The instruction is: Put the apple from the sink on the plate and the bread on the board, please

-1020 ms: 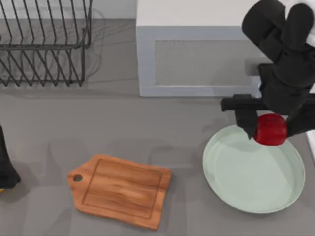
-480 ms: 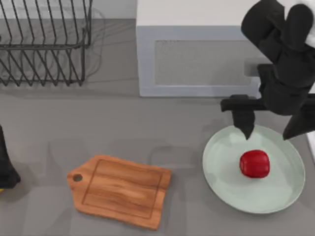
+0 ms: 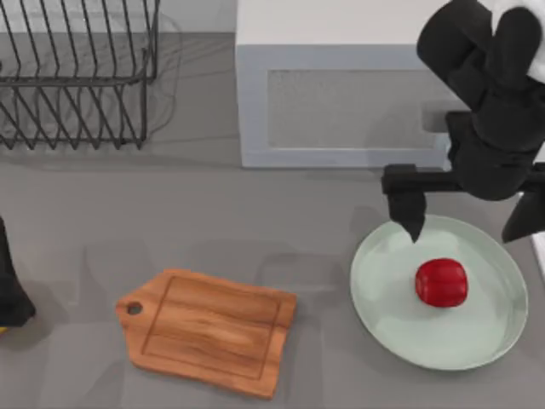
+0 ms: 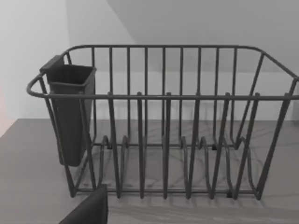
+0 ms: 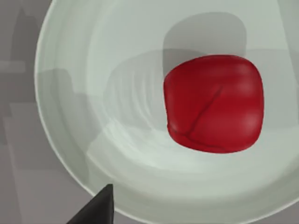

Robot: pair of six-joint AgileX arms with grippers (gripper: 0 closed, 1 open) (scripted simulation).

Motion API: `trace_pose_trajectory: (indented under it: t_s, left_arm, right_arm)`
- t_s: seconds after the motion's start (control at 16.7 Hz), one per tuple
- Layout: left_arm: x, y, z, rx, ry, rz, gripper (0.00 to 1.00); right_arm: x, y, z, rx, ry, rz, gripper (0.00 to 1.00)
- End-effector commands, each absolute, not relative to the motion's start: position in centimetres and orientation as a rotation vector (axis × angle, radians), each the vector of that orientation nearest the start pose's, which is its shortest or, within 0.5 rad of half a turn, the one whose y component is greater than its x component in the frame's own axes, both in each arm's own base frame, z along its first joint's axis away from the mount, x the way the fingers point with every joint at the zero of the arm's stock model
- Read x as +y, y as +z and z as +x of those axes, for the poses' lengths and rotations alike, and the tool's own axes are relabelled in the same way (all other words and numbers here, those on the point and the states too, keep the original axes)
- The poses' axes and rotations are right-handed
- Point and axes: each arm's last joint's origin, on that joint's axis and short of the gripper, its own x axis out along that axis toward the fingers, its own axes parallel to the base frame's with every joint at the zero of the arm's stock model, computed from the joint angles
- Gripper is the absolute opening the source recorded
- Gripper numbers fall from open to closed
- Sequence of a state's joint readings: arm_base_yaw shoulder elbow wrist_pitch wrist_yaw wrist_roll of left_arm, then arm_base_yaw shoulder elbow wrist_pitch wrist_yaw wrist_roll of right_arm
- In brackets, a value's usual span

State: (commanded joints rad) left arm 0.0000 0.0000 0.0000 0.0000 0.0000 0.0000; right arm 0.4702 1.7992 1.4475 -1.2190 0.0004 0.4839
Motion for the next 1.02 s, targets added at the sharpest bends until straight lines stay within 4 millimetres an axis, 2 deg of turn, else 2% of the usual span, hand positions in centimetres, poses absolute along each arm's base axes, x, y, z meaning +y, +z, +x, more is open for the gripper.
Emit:
trace_pose_trajectory:
  t_s: [0.3, 0.54, 0.78, 1.02]
  left_arm:
    - [-0.1, 16.0, 10.6, 0.000, 0.000, 0.000, 1.00]
    - [-0.1, 16.0, 10.6, 0.000, 0.000, 0.000, 1.00]
    - [-0.1, 16.0, 10.6, 0.000, 0.000, 0.000, 1.00]
    - [-0.1, 16.0, 10.6, 0.000, 0.000, 0.000, 1.00]
  right_arm:
    - [15.0, 23.3, 29.5, 1.548, 0.000, 0.018, 1.00]
    - [12.4, 24.7, 27.5, 1.410, 0.047, 0.063, 1.00]
    - [8.4, 25.9, 23.6, 1.162, 0.101, 0.113, 1.00]
    - [4.4, 25.9, 17.7, 0.797, 0.132, 0.140, 1.00]
